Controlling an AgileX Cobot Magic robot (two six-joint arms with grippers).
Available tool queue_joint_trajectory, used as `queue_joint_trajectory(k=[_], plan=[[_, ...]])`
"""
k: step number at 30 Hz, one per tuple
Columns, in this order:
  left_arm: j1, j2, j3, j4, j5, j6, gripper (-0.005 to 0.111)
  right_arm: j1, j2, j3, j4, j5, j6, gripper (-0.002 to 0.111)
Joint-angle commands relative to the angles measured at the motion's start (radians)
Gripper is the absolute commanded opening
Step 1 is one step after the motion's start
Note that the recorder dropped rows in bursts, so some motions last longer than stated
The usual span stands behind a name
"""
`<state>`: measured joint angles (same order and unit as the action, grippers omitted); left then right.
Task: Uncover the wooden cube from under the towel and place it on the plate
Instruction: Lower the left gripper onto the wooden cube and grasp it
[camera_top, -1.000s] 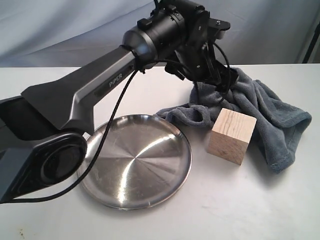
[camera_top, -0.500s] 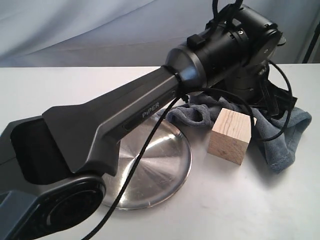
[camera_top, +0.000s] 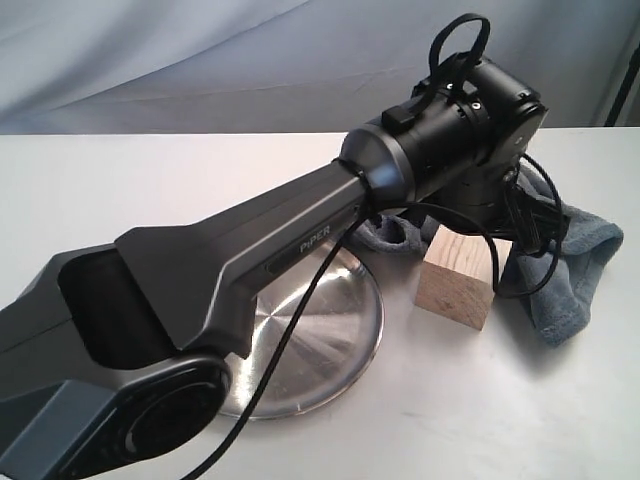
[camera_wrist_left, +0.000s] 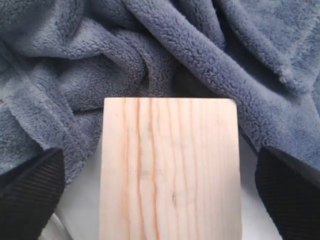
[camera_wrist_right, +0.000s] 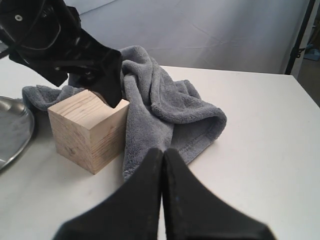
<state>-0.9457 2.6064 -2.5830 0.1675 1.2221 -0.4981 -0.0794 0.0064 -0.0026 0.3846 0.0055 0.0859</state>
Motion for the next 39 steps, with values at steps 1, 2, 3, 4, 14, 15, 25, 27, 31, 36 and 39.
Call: queue_joint_trajectory(k=[1, 2, 3, 4, 14, 15, 25, 27, 31, 36, 39], plan=[[0.001, 0.013, -0.004, 0.007, -0.001, 0.005, 0.098, 0.000, -0.006, 0.003, 0.005, 0.012, 0.004, 0.003], [0.001, 0.018, -0.004, 0.001, -0.001, 0.005, 0.098, 0.000, -0.006, 0.003, 0.005, 0.012, 0.004, 0.003], [0.001, 0.020, -0.004, -0.001, -0.001, 0.005, 0.098, 0.000, -0.006, 0.003, 0.005, 0.012, 0.004, 0.003], [0.001, 0.023, -0.004, -0.001, -0.001, 0.005, 0.098, 0.000, -0.006, 0.003, 0.005, 0.012, 0.004, 0.003], [0.001, 0.051, -0.004, -0.007, -0.001, 0.007, 0.098, 0.000, -0.006, 0.003, 0.005, 0.012, 0.004, 0.003], [0.001, 0.055, -0.004, -0.019, -0.001, 0.009, 0.098, 0.000, -0.006, 0.003, 0.005, 0.012, 0.004, 0.003], [-0.012, 0.100, -0.004, -0.045, -0.001, 0.035, 0.098, 0.000, -0.006, 0.003, 0.005, 0.012, 0.004, 0.003], [-0.012, 0.105, -0.004, -0.045, -0.001, 0.035, 0.097, 0.000, -0.006, 0.003, 0.005, 0.012, 0.004, 0.003], [-0.012, 0.108, -0.004, -0.040, -0.001, 0.035, 0.097, 0.000, -0.006, 0.003, 0.005, 0.012, 0.004, 0.003], [-0.012, 0.129, -0.004, -0.043, -0.001, 0.032, 0.093, 0.000, -0.006, 0.003, 0.005, 0.012, 0.004, 0.003], [-0.012, 0.129, -0.004, -0.043, -0.001, 0.032, 0.074, 0.000, -0.006, 0.003, 0.005, 0.012, 0.004, 0.003]])
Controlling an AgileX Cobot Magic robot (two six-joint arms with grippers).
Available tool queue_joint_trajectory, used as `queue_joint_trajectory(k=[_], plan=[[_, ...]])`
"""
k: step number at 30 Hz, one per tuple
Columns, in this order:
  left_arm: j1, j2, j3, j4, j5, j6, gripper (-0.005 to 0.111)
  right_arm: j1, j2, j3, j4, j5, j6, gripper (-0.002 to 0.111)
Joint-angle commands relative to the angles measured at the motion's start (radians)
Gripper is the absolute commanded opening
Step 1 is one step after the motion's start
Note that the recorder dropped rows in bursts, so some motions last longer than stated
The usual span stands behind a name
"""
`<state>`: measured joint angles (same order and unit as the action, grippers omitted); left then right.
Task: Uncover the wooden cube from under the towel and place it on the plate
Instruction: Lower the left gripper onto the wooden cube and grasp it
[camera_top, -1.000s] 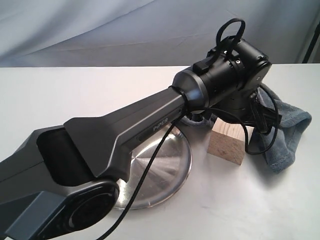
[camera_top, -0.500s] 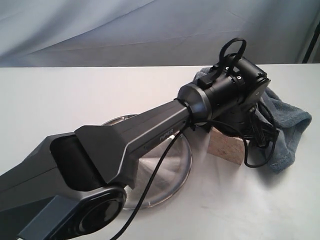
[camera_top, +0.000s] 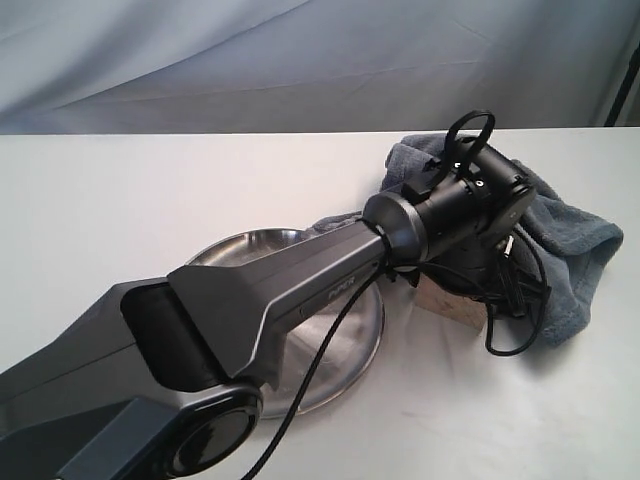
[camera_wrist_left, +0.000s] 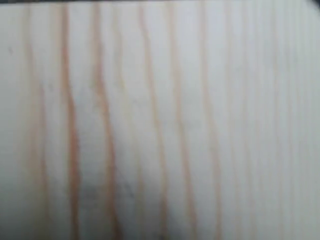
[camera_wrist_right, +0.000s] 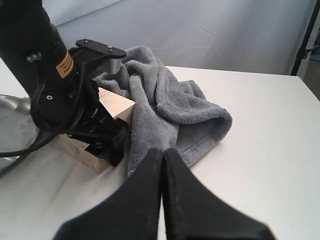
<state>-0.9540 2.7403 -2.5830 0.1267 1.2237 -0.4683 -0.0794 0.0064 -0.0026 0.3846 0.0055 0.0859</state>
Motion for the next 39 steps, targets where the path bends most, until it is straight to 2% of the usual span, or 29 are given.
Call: queue_joint_trajectory(k=[1, 5, 11, 39], plan=[[-0.004, -0.005, -0.004, -0.002, -0.003, 0.002, 0.064, 0.000, -0.006, 0.003, 0.005, 0.012, 0.004, 0.003], [-0.004, -0.002, -0.004, -0.004, -0.003, 0.002, 0.034, 0.000, -0.006, 0.003, 0.005, 0.012, 0.004, 0.003], [-0.004, -0.013, -0.004, -0.008, -0.003, 0.005, 0.001, 0.000, -0.006, 0.003, 0.005, 0.012, 0.004, 0.003], [-0.004, -0.122, -0.004, 0.049, -0.003, -0.001, 0.000, 0.000, -0.006, 0.003, 0.005, 0.012, 0.004, 0.003]])
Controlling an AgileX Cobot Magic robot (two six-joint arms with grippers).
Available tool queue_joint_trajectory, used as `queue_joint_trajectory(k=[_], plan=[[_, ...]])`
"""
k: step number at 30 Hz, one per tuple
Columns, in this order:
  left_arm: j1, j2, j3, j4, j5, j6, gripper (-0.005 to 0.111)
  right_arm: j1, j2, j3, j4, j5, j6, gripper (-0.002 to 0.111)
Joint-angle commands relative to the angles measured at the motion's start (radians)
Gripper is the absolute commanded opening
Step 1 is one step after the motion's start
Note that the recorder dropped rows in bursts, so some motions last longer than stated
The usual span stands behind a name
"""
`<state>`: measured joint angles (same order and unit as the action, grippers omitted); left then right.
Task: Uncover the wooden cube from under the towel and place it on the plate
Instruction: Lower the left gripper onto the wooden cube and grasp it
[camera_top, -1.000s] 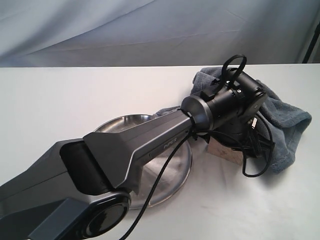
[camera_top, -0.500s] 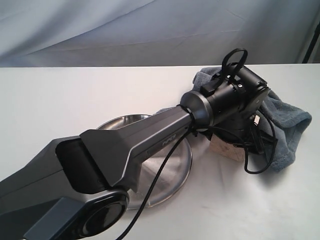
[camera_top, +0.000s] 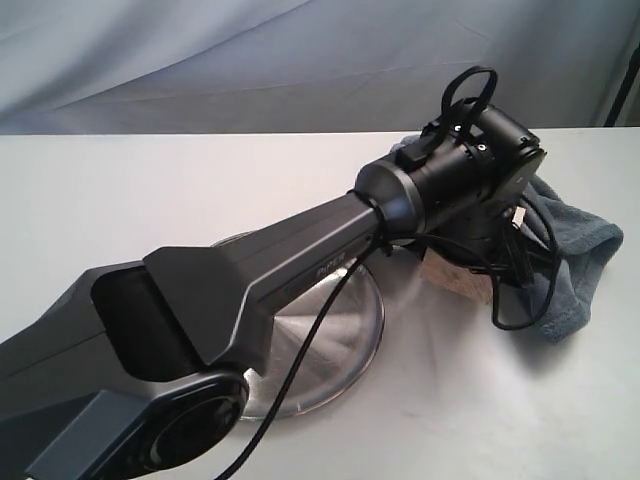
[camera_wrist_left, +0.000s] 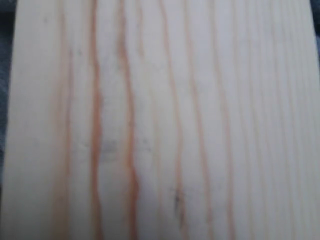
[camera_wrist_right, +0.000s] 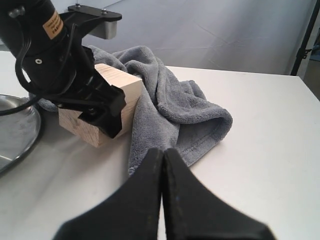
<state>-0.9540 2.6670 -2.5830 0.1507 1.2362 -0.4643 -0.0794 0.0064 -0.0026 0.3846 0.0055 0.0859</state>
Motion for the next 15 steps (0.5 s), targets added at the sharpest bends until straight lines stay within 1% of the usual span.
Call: queue_joint_trajectory(k=[1, 15], plan=[[-0.004, -0.055, -0.004, 0.029, -0.015, -0.005, 0.000, 0.000, -0.006, 0.003, 0.005, 0.012, 0.004, 0.003], [-0.004, -0.122, -0.004, 0.082, -0.015, -0.005, 0.000, 0.000, -0.006, 0.003, 0.005, 0.012, 0.004, 0.003]])
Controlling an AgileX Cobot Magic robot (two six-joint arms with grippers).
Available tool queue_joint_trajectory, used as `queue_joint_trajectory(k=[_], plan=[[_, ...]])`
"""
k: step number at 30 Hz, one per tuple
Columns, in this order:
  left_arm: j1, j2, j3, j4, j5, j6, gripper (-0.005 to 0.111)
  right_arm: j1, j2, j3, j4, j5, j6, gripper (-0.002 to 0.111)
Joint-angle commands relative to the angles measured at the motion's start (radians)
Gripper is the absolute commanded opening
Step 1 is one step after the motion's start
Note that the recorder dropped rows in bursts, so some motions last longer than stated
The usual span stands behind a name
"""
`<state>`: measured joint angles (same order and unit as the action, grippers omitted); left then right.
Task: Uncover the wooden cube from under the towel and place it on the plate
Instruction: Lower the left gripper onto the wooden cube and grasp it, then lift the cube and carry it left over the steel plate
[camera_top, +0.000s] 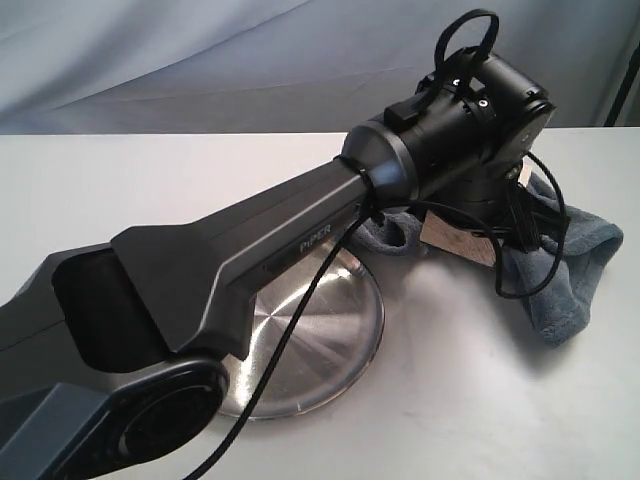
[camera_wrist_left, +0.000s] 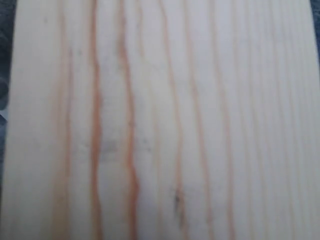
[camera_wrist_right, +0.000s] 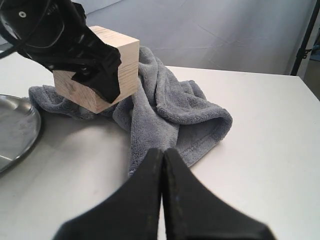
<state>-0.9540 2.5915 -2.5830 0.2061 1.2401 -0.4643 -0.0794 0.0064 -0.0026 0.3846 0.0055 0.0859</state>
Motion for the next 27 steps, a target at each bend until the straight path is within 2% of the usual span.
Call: queue_joint_trajectory(k=[1, 8, 12, 17, 22, 27], plan=[[-0.004, -0.052, -0.004, 0.034, -0.019, -0.005, 0.000, 0.000, -0.006, 0.003, 0.005, 0.012, 0.004, 0.003], [-0.001, -0.077, -0.004, 0.039, -0.019, 0.004, 0.000, 0.000, -0.006, 0.003, 0.005, 0.012, 0.004, 0.003], [-0.001, -0.111, 0.049, 0.013, -0.019, 0.045, 0.000, 0.000, -0.006, 0.003, 0.005, 0.012, 0.004, 0.003], [0.008, -0.195, 0.228, 0.021, -0.019, 0.045, 0.000, 0.000, -0.006, 0.003, 0.005, 0.012, 0.004, 0.003], [0.013, -0.306, 0.422, 0.122, -0.019, 0.002, 0.000, 0.000, -0.006, 0.003, 0.005, 0.012, 0.004, 0.003], [0.037, -0.419, 0.592, 0.039, -0.052, -0.006, 0.000, 0.000, -0.006, 0.003, 0.005, 0.012, 0.004, 0.003]])
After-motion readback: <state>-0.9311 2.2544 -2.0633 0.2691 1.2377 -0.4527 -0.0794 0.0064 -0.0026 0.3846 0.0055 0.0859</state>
